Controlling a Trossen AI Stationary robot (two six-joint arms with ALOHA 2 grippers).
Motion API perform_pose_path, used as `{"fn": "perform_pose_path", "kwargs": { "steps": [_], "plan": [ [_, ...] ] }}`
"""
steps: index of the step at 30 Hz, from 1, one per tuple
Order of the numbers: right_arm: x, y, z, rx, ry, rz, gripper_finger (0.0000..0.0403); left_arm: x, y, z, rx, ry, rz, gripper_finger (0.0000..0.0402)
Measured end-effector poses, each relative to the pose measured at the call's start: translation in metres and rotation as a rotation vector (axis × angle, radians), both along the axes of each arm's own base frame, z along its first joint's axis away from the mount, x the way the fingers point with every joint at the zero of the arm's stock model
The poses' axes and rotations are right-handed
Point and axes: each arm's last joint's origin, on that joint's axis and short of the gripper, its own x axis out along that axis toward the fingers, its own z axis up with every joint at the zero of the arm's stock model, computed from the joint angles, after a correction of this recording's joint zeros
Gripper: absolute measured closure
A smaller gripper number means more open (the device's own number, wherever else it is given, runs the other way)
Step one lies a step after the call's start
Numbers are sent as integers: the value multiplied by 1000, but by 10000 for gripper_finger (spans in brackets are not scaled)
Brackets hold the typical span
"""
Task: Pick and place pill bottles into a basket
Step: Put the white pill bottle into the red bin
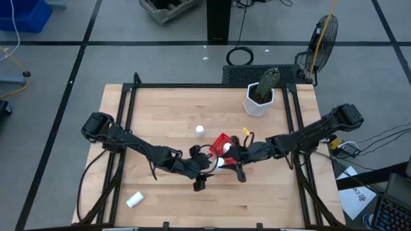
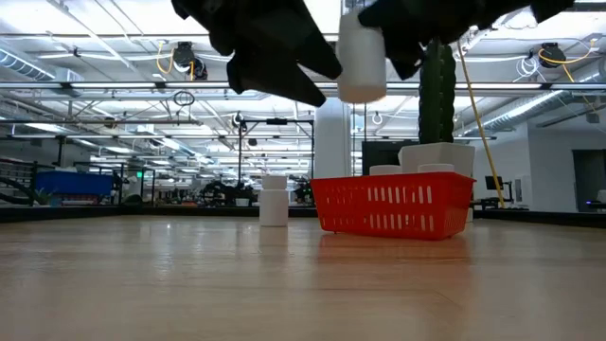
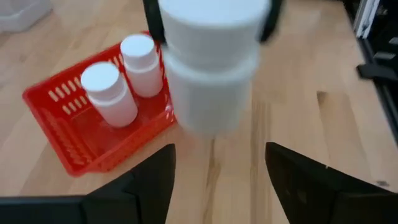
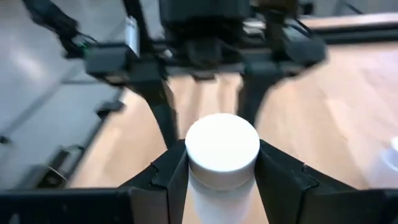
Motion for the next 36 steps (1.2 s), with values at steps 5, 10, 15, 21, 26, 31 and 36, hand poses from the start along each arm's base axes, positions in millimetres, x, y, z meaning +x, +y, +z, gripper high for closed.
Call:
{"fn": "perform_pose_path", "kwargs": {
  "steps": [5,10,15,21,26,31,36],
  "plan": [
    [-15,5,-10,-86,38,-101,259,-1,1,-2,3,18,6,142],
    [-35,4,-31,-121,16,-234,259,-1,1,-1,5,13,12,148],
    [-48,-1,-46,-55,-39,-259,259,-1,1,-1,4,14,13,145],
    [-53,-3,-55,-17,-8,-286,259,0,0,0,0,-1,11,150],
    [-54,-5,-58,-21,17,-332,259,0,0,0,-3,-7,12,153],
    [-54,-5,-64,-20,47,-354,259,0,0,0,-2,-8,10,153],
    [-51,-3,-75,-34,73,-356,259,0,0,0,0,-8,8,153]
  ]
}}
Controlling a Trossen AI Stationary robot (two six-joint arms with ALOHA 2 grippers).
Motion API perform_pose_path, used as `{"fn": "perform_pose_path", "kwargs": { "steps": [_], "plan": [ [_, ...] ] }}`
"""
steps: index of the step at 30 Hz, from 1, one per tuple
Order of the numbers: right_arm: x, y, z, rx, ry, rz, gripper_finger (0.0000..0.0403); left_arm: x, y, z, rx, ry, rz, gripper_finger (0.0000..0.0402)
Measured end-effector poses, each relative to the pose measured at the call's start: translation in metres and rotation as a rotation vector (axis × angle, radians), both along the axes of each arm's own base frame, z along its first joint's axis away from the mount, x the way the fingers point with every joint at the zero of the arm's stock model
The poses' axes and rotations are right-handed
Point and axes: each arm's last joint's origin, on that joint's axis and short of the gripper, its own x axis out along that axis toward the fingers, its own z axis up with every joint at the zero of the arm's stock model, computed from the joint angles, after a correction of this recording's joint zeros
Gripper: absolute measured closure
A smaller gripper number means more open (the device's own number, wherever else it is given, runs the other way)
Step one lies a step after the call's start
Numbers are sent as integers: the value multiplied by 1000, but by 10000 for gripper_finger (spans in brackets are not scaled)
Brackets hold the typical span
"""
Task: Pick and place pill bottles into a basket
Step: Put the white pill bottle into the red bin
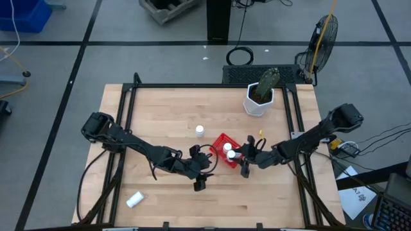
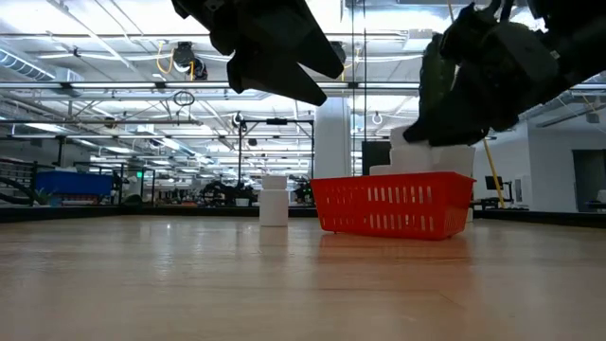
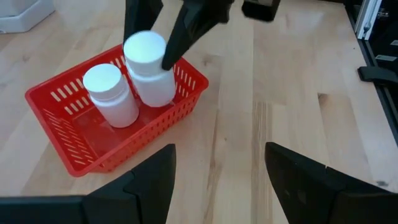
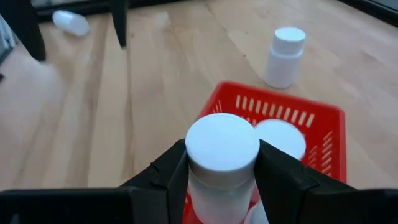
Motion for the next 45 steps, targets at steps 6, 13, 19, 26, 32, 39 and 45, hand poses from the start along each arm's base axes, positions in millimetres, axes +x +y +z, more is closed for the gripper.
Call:
{"fn": "perform_pose_path", "kwargs": {
  "steps": [6,13,19,26,32,39,45],
  "plan": [
    [3,2,-8,-7,18,-3,259,0,0,0,-1,1,0,153],
    [5,3,-15,-13,29,-19,259,0,0,0,-3,1,0,153],
    [5,3,-15,-11,28,-19,259,0,0,0,-5,2,-2,153],
    [4,3,-16,-8,35,-21,241,0,0,0,-9,3,-4,153],
    [4,2,-16,-13,46,-21,241,0,0,0,-10,3,-5,153],
    [4,2,-17,-15,49,-20,235,0,0,0,-12,4,-4,153],
    [4,2,-17,-16,51,-20,218,0,0,0,-12,4,-4,153]
  ]
}}
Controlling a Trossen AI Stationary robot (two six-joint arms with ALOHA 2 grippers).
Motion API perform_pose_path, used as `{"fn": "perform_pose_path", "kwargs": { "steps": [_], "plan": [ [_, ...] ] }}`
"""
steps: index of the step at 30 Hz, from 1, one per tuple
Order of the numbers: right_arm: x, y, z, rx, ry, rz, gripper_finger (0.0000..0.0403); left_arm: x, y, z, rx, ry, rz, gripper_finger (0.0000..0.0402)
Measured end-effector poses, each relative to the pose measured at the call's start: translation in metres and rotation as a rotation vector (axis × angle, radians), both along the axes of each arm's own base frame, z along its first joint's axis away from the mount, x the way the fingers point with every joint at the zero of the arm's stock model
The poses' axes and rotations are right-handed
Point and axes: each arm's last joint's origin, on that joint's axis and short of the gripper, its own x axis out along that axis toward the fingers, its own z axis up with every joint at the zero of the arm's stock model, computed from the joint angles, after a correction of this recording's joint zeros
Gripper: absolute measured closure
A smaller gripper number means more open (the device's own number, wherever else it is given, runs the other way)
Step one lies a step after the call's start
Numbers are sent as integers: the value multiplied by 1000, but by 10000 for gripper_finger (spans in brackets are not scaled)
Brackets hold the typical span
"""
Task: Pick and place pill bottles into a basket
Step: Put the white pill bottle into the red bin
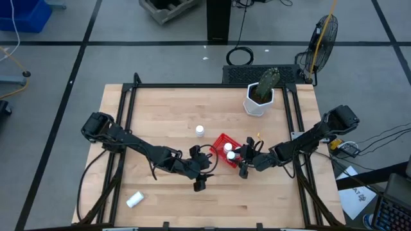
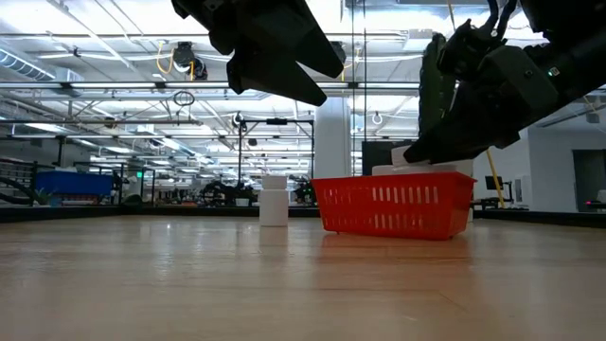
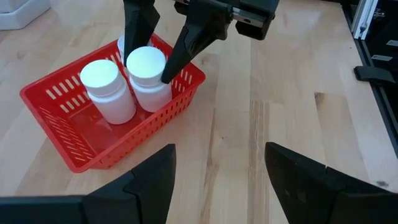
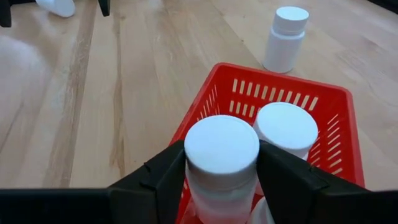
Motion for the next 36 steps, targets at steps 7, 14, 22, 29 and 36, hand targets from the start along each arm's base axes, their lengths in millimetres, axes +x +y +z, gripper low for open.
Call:
{"fn": "perform_pose_path", "kwargs": {
  "steps": [7,14,22,29,36],
  "plan": [
    [0,0,0,-1,1,2,220,0,0,0,0,0,0,153],
    [1,1,1,-18,-9,23,216,-1,0,-1,3,13,0,153],
    [1,11,11,-64,-80,115,220,-10,1,-10,77,132,-24,154],
    [-6,23,17,-102,-110,144,218,-31,8,-12,214,270,154,175],
    [-16,39,19,-124,-132,184,220,-50,-9,-7,223,242,266,217]
  ]
}}
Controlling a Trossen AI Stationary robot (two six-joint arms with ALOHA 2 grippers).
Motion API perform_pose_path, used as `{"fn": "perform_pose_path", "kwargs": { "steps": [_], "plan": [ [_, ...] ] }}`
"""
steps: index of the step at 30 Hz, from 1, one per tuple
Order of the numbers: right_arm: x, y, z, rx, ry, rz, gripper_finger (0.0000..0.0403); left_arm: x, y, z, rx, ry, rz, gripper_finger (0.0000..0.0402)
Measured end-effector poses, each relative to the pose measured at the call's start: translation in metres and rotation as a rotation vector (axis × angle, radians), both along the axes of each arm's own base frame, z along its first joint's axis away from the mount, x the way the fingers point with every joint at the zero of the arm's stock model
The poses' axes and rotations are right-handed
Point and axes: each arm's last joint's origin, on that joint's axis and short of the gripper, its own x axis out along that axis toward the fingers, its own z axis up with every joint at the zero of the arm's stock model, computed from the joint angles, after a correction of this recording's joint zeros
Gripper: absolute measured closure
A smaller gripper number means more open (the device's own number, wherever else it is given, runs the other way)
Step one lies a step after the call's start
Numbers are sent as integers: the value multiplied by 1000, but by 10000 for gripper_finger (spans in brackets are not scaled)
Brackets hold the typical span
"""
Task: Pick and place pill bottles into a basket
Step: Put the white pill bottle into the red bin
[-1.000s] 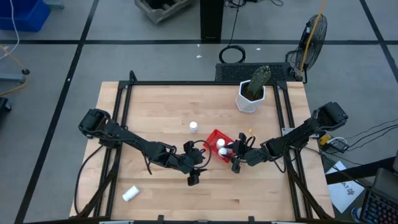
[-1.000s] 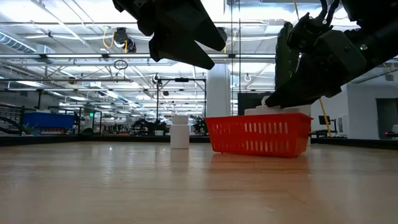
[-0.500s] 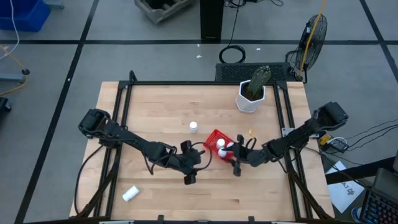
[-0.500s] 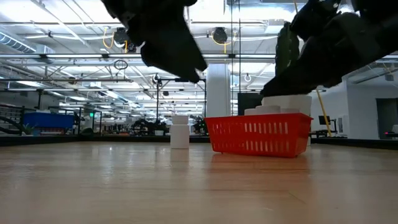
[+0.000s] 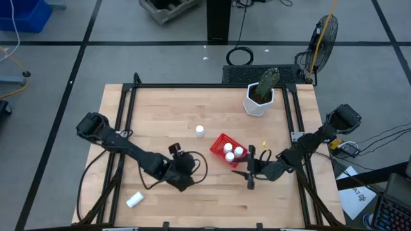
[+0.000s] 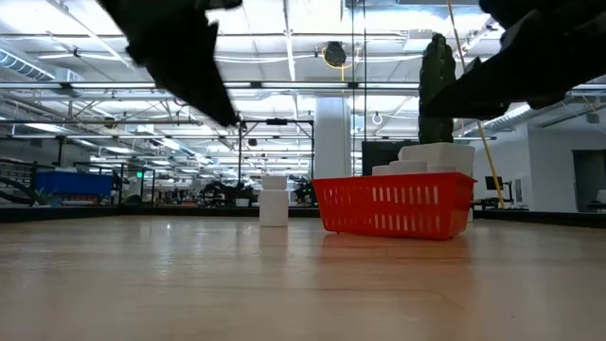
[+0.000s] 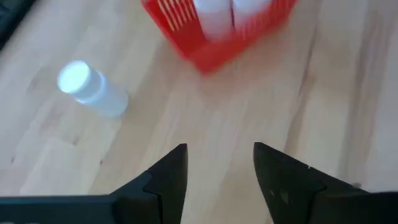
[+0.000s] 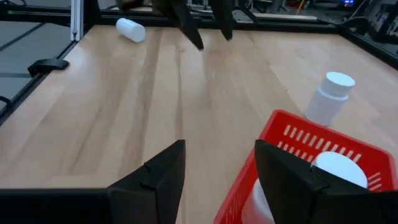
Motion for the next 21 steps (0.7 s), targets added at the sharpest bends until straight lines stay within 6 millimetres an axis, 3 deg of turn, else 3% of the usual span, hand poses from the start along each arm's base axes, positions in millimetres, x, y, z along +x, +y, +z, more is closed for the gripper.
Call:
{"fn": "perform_pose_path", "kwargs": {
  "steps": [4,13,17,21],
  "plan": [
    [-6,9,1,-6,-14,12,220,-6,4,-9,-11,-84,163,228],
    [-22,29,3,-33,-56,22,220,-33,44,-67,-105,-149,534,229],
    [-25,32,3,-38,-59,28,220,-33,53,-82,-93,-259,499,213],
    [-25,32,3,-35,-61,27,220,-25,62,-92,-51,-350,415,167]
  ]
}}
